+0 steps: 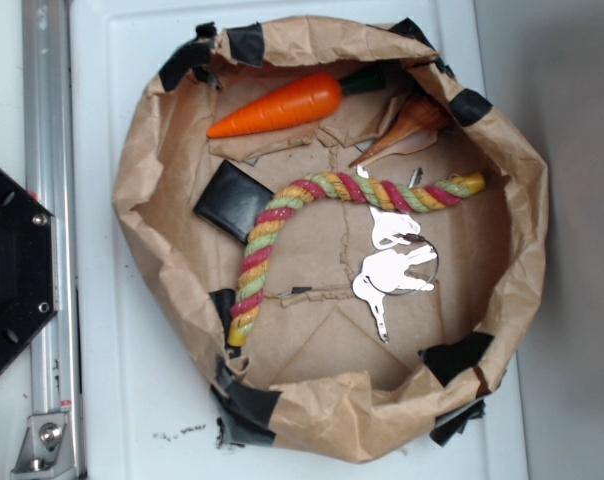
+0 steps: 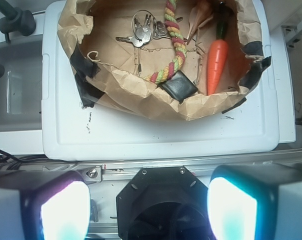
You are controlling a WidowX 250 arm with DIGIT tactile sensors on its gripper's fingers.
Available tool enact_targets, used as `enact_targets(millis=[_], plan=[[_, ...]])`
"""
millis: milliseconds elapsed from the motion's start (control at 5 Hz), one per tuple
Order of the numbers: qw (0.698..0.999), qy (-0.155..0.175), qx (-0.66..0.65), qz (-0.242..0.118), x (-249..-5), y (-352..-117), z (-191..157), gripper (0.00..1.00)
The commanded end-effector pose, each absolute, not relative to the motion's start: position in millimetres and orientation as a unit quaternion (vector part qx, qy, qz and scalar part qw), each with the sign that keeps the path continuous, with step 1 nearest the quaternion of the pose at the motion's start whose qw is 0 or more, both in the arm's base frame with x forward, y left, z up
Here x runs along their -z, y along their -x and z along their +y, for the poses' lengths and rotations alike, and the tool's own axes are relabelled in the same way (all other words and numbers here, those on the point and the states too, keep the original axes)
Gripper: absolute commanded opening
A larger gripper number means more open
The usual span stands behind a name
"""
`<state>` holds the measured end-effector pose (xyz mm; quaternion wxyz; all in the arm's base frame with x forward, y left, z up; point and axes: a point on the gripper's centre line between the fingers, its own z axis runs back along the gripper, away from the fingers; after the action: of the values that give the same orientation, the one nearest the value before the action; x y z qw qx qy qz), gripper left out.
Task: Grab the multicolored rope.
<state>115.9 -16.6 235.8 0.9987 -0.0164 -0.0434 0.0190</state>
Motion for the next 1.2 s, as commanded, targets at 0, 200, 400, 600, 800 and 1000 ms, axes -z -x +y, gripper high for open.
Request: enact_targets(millis=[0, 200, 400, 600, 800, 1000], plan=[[0.999, 0.016, -0.019, -0.043, -235.8, -115.9, -16.6, 1.00], [1.000, -0.002, -0.003, -0.027, -188.0, -165.9, 13.9, 1.00], [1.000, -0.003, -0.002, 0.004, -149.2, -213.3, 26.3, 1.00], [1.000, -0.003, -0.016, 0.023, -116.4, -252.6, 42.4, 1.00], [0.999, -0.005, -0.011, 0.048, -91.0, -263.3, 35.8, 1.00], [0.995, -0.031, -0.020, 0.090, -54.8, -253.7, 30.7, 1.00]])
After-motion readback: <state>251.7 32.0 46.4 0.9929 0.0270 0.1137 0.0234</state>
